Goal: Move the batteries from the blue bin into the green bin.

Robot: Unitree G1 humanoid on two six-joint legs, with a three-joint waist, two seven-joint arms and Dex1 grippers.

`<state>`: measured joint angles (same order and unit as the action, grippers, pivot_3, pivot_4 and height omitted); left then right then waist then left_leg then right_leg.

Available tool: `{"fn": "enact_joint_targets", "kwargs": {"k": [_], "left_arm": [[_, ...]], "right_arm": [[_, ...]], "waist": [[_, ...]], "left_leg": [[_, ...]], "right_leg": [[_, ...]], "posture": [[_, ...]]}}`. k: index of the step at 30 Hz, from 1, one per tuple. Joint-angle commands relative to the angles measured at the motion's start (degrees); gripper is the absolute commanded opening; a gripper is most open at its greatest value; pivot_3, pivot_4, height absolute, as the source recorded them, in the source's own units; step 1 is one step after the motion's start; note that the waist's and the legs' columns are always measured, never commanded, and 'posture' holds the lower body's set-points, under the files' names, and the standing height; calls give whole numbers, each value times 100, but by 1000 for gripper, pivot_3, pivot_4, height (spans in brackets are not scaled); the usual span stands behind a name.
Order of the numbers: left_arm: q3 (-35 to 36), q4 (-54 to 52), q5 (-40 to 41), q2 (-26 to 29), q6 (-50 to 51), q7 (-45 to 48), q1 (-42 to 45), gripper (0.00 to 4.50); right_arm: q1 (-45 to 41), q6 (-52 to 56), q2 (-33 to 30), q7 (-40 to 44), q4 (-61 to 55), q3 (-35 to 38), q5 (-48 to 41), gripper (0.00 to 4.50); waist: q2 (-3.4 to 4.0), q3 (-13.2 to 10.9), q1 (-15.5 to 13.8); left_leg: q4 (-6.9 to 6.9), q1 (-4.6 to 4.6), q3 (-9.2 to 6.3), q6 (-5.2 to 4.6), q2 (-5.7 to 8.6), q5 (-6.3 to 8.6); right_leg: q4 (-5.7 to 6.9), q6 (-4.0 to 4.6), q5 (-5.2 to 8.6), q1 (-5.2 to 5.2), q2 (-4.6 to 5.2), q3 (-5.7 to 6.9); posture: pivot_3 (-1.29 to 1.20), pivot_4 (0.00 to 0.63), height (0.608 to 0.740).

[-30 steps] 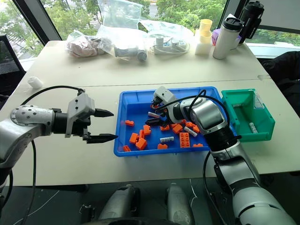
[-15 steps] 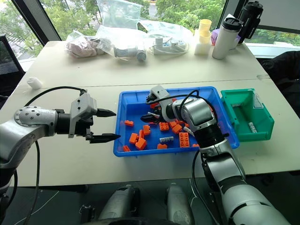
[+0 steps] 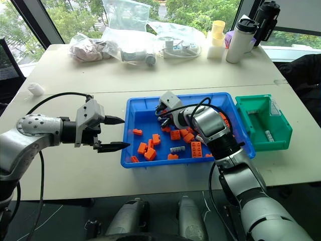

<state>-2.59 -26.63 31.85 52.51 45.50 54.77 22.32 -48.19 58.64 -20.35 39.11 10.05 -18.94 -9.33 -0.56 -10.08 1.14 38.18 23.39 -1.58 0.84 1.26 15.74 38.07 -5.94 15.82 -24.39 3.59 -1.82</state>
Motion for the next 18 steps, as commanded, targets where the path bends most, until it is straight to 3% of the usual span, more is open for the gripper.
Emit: {"fn": "enact_joint_targets", "kwargs": {"k": [1, 6, 12, 18], "left_arm": [[151, -170, 50, 38, -25, 4, 22, 4500], [428, -149, 405, -200, 105, -126, 200, 4500], [209, 8, 578, -794, 159, -321, 801, 4500], [-173, 429, 502, -1456, 93, -355, 1366, 4500]], "right_arm": [[-42, 138, -159, 25, -475, 505, -222, 17], [27, 1126, -722, -84, -1409, 1706, -748, 17], [-35, 2105, -1237, -769, -1883, 4087, -1071, 17], [1251, 1898, -2796, -763, -2053, 4682, -900, 17]], "waist": [[1, -1, -15], [1, -1, -50], [1, -1, -46], [0, 0, -91]], "left_leg": [[0, 0, 0, 0, 0, 0], [0, 6, -2, 0, 3, 0], [0, 7, -2, -1, 5, 0], [-1, 8, 1, -2, 9, 1]], "right_leg": [[0, 0, 0, 0, 0, 0], [-4, 0, 0, -1, 7, 1], [-5, 0, 0, 2, 7, 1], [-13, -1, 0, 7, 8, 0]], "posture": [[0, 150, 740], [0, 150, 740], [0, 150, 740], [0, 150, 740]]}}
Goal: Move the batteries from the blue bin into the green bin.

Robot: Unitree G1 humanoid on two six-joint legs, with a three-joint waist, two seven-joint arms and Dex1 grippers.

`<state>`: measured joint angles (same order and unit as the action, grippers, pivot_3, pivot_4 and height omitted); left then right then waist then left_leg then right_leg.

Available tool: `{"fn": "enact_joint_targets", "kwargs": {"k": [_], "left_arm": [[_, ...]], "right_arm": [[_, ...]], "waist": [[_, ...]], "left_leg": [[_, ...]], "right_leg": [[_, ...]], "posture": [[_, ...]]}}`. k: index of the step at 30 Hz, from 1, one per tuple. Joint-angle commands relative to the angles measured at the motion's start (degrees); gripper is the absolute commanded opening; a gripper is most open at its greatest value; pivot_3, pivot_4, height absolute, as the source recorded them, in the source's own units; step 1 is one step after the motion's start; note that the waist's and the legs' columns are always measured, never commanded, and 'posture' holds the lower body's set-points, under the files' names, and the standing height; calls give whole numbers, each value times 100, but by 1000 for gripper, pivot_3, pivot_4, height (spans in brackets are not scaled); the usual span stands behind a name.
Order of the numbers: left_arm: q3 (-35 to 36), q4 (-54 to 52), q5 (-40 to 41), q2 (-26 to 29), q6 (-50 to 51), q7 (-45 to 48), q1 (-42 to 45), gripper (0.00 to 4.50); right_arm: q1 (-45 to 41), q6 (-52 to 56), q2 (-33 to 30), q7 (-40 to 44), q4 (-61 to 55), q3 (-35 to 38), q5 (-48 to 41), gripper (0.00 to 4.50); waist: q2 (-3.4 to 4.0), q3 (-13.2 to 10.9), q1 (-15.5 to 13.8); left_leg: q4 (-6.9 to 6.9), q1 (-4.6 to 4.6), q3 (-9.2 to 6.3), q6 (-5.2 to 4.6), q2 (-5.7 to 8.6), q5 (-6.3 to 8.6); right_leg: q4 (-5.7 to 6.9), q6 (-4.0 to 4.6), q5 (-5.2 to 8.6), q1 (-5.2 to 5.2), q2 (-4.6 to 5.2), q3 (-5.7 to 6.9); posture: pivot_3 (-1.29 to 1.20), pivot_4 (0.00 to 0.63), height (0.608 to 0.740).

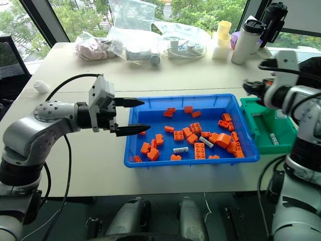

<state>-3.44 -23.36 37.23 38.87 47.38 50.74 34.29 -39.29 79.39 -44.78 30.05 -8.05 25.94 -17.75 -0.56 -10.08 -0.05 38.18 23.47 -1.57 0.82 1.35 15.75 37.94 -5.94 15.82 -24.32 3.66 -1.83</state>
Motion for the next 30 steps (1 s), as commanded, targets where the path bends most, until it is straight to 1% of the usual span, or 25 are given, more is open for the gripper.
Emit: {"fn": "enact_joint_targets", "kwargs": {"k": [1, 5, 9, 11, 12, 15, 17, 18, 22, 23, 26, 28, 29, 30], "left_arm": [[-156, 200, -95, -131, -155, 92, 231, 4500], [-395, 510, -336, -193, -397, 306, 441, 4500], [-531, 728, -551, -156, -593, 477, 564, 4500], [-557, 796, -642, -140, -664, 535, 598, 4500], [-557, 818, -669, -137, -686, 555, 602, 4500], [-535, 872, -743, -127, -741, 599, 593, 4500], [-492, 871, -772, -104, -752, 604, 561, 4500], [-471, 868, -784, -83, -760, 609, 540, 4500], [-367, 855, -816, 70, -781, 677, 435, 4500], [-315, 814, -799, 225, -761, 778, 363, 4500], [-214, 720, -708, 611, -708, 1069, 192, 4500], [-180, 654, -641, 830, -666, 1254, 97, 4500], [-185, 614, -650, 1012, -664, 1404, 24, 4500], [-320, 572, -859, 1364, -821, 1664, -136, 4500]], "right_arm": [[617, -259, -539, 188, -258, 189, -40, 17], [1294, -520, -893, 110, -171, 185, 77, 17], [1419, -673, -779, -11, -7, 207, 42, 17], [1390, -822, -696, -102, 140, 178, 64, 1013], [1375, -882, -689, -120, 193, 152, 61, 1384], [1288, -1040, -718, -184, 333, 55, 80, 2938], [1214, -1175, -772, -235, 445, -31, 122, 4051], [1180, -1216, -802, -237, 487, -69, 124, 4476], [1066, -1591, -916, -33, 486, -262, 29, 4476], [1110, -1714, -958, 425, 178, -365, -276, 4476], [1331, -1936, -1080, 1446, -589, -638, -931, 4476], [1525, -2064, -1162, 1894, -968, -789, -1200, 4476], [1609, -2059, -1198, 2132, -1166, -927, -1378, 4476], [1656, -2183, -1241, 2425, -1334, -1350, -1417, 4476]], "waist": [[1, 0, 65], [6, 2, 152], [6, 2, 150], [6, 2, 108], [6, 2, 97], [6, 2, 73], [6, 2, 74], [6, 2, 75], [7, 2, 86], [6, 2, 94], [9, 0, 133], [8, 0, 112], [7, 0, 105], [7, 0, 101]], "left_leg": [[-1, -3, 3, 0, -1, 0], [-3, -13, 11, -1, -9, 0], [-3, -15, 12, 0, -11, 0], [-2, -14, 11, 0, -10, 0], [-1, -13, 11, 0, -9, -1], [2, -10, 11, 0, -7, -1], [3, -9, 10, 0, -6, -1], [3, -9, 11, 0, -6, -1], [3, -10, 9, 0, -6, -1], [2, -10, 9, 0, -6, -1], [-1, -12, 9, 0, -14, 0], [-3, -12, 4, -1, -19, 0], [-2, -11, 3, -1, -19, 0], [-1, -10, 3, -1, -18, 0]], "right_leg": [[2, 0, 0, 0, -2, -4], [10, 0, 0, 0, -14, -16], [12, 0, 0, 0, -18, -19], [11, 0, 0, 0, -18, -19], [10, 0, 0, 0, -16, -19], [10, 0, 0, 0, -13, -19], [10, 0, 0, 0, -12, -19], [9, 0, 0, 0, -12, -19], [10, 0, 0, 0, -13, -18], [10, 0, 0, 0, -13, -18], [10, 0, 0, -1, -21, -19], [9, 0, 0, -2, -28, -16], [8, 0, 0, -1, -27, -15], [6, 0, 0, 0, -26, -15]], "posture": [[0, 150, 740], [0, 150, 740], [0, 150, 740], [0, 150, 740], [0, 150, 740], [0, 150, 740], [0, 150, 740], [0, 150, 740], [0, 150, 740], [0, 150, 740], [0, 150, 740], [0, 150, 740], [0, 150, 740], [0, 150, 740]]}}
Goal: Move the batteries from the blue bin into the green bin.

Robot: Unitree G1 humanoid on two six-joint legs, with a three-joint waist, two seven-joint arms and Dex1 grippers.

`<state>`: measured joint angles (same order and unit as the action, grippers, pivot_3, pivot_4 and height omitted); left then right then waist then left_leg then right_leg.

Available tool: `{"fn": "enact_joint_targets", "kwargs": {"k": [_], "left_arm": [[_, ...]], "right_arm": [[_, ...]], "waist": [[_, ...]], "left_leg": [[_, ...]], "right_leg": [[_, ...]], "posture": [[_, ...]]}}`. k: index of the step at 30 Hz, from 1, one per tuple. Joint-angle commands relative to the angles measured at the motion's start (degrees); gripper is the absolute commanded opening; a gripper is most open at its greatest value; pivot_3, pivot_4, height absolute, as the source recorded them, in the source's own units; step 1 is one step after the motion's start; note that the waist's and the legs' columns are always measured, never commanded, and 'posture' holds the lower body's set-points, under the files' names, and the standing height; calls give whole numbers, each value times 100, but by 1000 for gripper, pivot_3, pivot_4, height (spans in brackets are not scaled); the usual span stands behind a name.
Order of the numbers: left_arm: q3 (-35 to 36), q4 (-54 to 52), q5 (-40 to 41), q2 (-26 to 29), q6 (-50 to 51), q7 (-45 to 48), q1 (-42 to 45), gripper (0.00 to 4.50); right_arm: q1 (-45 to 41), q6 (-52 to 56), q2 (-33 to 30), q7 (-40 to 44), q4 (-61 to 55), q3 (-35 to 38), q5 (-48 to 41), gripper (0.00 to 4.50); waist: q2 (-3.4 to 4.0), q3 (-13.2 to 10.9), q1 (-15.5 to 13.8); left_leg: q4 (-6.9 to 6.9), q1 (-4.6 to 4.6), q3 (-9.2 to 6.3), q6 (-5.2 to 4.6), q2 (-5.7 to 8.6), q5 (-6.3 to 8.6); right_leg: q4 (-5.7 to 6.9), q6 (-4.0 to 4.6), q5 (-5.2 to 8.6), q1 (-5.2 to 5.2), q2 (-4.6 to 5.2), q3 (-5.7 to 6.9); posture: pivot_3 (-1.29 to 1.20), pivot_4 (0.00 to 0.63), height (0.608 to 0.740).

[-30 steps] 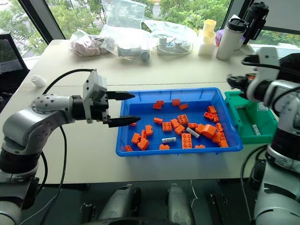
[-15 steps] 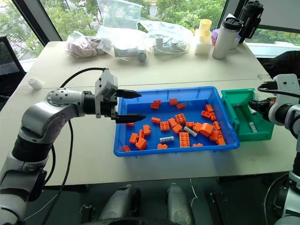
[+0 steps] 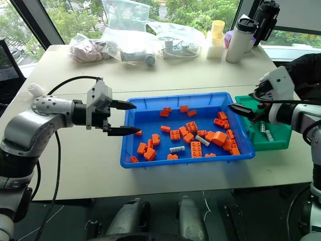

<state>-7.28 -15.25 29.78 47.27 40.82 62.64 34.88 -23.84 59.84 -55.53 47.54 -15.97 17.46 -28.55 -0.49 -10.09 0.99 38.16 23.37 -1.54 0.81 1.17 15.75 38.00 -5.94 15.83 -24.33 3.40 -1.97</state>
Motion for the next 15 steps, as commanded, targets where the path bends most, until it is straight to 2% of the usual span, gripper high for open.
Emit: {"fn": "enact_joint_targets", "kwargs": {"k": [1, 3, 7, 12, 15], "left_arm": [[-30, -249, -282, 764, -312, 640, -318, 4500], [-45, -237, -294, 838, -341, 666, -356, 4500], [9, -312, -218, 701, -223, 594, -258, 4500], [-12, -494, -323, 766, -138, 560, -319, 4500], [47, -576, -274, 754, -44, 512, -332, 4500]], "right_arm": [[93, -386, -200, 930, -655, -997, -282, 4476], [-87, -819, -248, 1334, -659, -1834, 0, 4476], [-562, -1657, -234, 1820, -131, -2691, 549, 4476], [-1034, -2497, -25, 2497, 547, -3420, 1033, 4476], [-1192, -2719, 105, 2753, 842, -3582, 1180, 4476]], "waist": [[-2, -1, 0], [-2, -1, 4], [-7, -4, -51], [-10, -5, -19], [-9, -6, -4]], "left_leg": [[1, 0, 1, 0, 2, 0], [1, -3, 3, 0, 2, 0], [12, 6, 0, 0, 10, 0], [9, 7, -1, -1, 9, 1], [8, 7, -2, -1, 6, 1]], "right_leg": [[0, 0, 0, 1, 4, 0], [-2, 0, 0, 2, 5, 0], [-3, 0, 0, 4, 16, 10], [-6, -1, 0, 1, 15, 12], [-4, 0, 0, -1, 13, 12]], "posture": [[0, 150, 740], [0, 150, 740], [0, 150, 740], [0, 150, 740], [0, 150, 740]]}}
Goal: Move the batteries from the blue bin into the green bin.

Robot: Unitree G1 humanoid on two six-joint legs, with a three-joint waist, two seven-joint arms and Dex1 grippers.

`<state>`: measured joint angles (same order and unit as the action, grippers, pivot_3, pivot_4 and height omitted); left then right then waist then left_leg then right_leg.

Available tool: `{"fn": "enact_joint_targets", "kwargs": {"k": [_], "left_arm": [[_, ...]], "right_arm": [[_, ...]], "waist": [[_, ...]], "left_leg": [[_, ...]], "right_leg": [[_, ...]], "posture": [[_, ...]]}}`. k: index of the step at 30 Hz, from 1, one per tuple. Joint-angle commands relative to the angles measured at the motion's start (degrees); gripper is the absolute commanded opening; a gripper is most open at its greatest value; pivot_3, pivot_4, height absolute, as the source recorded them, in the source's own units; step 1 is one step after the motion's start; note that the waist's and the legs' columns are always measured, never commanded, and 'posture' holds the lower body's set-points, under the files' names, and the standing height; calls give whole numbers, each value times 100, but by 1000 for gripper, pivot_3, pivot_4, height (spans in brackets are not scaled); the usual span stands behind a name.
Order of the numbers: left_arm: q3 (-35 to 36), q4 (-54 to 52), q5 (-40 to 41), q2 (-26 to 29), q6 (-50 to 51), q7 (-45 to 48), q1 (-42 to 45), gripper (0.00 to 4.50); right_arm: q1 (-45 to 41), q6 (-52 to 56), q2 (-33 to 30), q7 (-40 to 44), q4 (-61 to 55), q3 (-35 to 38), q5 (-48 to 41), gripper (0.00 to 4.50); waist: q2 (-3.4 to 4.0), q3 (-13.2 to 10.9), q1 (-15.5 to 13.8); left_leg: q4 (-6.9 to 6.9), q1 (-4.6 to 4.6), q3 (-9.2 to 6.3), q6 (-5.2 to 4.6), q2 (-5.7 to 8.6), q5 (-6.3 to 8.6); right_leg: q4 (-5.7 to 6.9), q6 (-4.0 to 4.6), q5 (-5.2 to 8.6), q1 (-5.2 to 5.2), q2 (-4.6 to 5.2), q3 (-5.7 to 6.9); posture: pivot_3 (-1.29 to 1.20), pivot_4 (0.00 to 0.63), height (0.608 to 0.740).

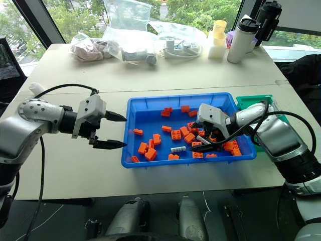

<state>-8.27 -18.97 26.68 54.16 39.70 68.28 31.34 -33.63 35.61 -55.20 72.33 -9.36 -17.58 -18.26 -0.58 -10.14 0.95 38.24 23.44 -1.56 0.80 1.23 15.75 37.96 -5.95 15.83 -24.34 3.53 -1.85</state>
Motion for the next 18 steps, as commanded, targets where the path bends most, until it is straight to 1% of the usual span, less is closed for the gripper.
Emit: {"fn": "enact_joint_targets", "kwargs": {"k": [1, 8, 13, 16, 18], "left_arm": [[168, -227, 36, 70, 88, -83, -5, 4500], [213, -325, 33, 23, 174, -310, -128, 4500], [150, -350, -25, 104, 157, -278, -213, 4500], [171, -311, -45, 122, 138, -268, -216, 4500], [166, -308, -49, 121, 134, -268, -220, 4500]], "right_arm": [[-274, -436, 144, 352, 335, -168, 250, 4476], [-663, -1111, 781, 659, 1143, -640, 827, 4476], [-710, -1326, 949, 1055, 1278, -905, 1057, 4476], [-697, -1477, 976, 1148, 1345, -960, 1215, 4476], [-705, -1692, 1040, 1096, 1476, -1019, 1420, 3950]], "waist": [[0, 0, 1], [0, 0, -7], [0, 0, -22], [0, 0, -16], [0, 0, -15]], "left_leg": [[0, 0, 0, 0, 0, 0], [1, -2, 0, 0, -1, 0], [2, -1, 0, 1, 4, 0], [2, -3, -1, 1, 2, 0], [2, -2, -1, 1, 2, 0]], "right_leg": [[1, 0, 0, 0, 0, 0], [3, 0, 0, 0, -1, 0], [3, 0, 0, 0, 4, 0], [4, 0, 0, 1, 2, 2], [4, 0, 0, 1, 2, 2]], "posture": [[0, 150, 740], [0, 150, 740], [0, 150, 740], [0, 150, 740], [0, 150, 740]]}}
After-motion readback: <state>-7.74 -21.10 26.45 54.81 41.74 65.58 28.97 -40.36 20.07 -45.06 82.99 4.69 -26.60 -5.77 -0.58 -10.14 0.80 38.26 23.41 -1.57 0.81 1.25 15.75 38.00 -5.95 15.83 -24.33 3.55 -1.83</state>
